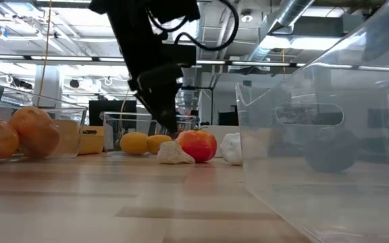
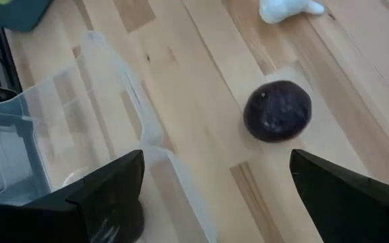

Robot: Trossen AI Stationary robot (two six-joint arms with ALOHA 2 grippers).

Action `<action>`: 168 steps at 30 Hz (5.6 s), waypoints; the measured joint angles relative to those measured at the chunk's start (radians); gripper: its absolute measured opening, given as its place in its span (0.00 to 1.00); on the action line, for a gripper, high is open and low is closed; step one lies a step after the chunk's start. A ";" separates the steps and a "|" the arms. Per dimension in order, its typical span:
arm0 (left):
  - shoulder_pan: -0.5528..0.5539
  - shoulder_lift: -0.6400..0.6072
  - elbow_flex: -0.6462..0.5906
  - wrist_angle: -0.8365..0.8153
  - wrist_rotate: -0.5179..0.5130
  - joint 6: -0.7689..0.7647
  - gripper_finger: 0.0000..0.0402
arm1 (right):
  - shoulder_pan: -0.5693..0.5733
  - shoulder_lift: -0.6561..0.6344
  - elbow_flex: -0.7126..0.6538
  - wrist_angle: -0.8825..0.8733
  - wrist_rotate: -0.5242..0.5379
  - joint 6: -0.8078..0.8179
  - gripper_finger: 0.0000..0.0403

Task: Sort produce into baskets
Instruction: Put the left white garlic into the bottom left transparent bin, then put the purple avocado into the bottom right transparent bin

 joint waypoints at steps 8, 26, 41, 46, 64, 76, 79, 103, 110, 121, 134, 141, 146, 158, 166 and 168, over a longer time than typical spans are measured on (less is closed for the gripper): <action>0.024 0.000 -0.094 0.195 0.029 -0.017 0.90 | -0.053 0.065 0.000 0.026 0.000 -0.006 0.98; 0.051 0.001 -0.198 0.303 0.046 -0.105 0.80 | -0.113 0.128 0.000 0.044 0.000 -0.008 0.97; 0.050 0.001 -0.198 0.312 0.080 -0.093 0.47 | -0.115 0.128 0.000 0.050 -0.001 -0.005 0.97; 0.050 0.001 -0.198 0.313 0.081 -0.092 0.40 | -0.115 0.127 0.000 0.050 -0.001 -0.005 0.97; 0.017 0.001 -0.069 0.123 0.229 -0.092 0.35 | -0.115 0.127 0.000 0.050 -0.002 -0.006 0.97; -0.129 -0.001 0.182 0.048 0.236 0.015 0.35 | -0.115 0.127 0.000 0.050 -0.002 -0.007 0.97; -0.163 0.000 0.214 0.110 0.236 0.048 0.35 | -0.115 0.127 0.000 0.050 -0.003 -0.005 0.97; -0.232 0.002 0.217 0.404 0.310 -0.106 0.35 | -0.115 0.127 0.000 0.060 -0.004 -0.005 0.97; -0.268 0.060 0.215 0.481 0.310 -0.126 0.35 | -0.115 0.127 0.000 0.065 -0.004 -0.005 0.97; -0.272 0.098 0.215 0.509 0.354 -0.089 0.35 | -0.126 0.127 0.000 0.069 -0.005 -0.004 0.97; -0.272 0.098 0.216 0.469 0.342 -0.087 0.56 | -0.127 0.127 0.000 0.066 -0.005 -0.005 0.97; -0.246 0.087 0.216 0.462 0.385 -0.052 0.60 | -0.127 0.127 0.000 0.066 -0.005 -0.005 0.97; -0.222 0.066 0.216 0.421 0.389 -0.004 0.60 | -0.127 0.127 0.000 0.067 -0.004 -0.005 0.97; -0.199 -0.050 0.216 0.181 0.185 0.121 0.60 | -0.127 0.127 0.000 0.068 -0.004 -0.005 0.97; -0.217 -0.156 0.214 -0.027 -0.010 0.156 0.60 | -0.128 0.127 0.000 0.068 -0.004 -0.005 0.97; -0.231 -0.182 0.181 -0.029 -0.083 0.136 0.60 | -0.128 0.127 0.000 0.068 -0.004 -0.005 0.97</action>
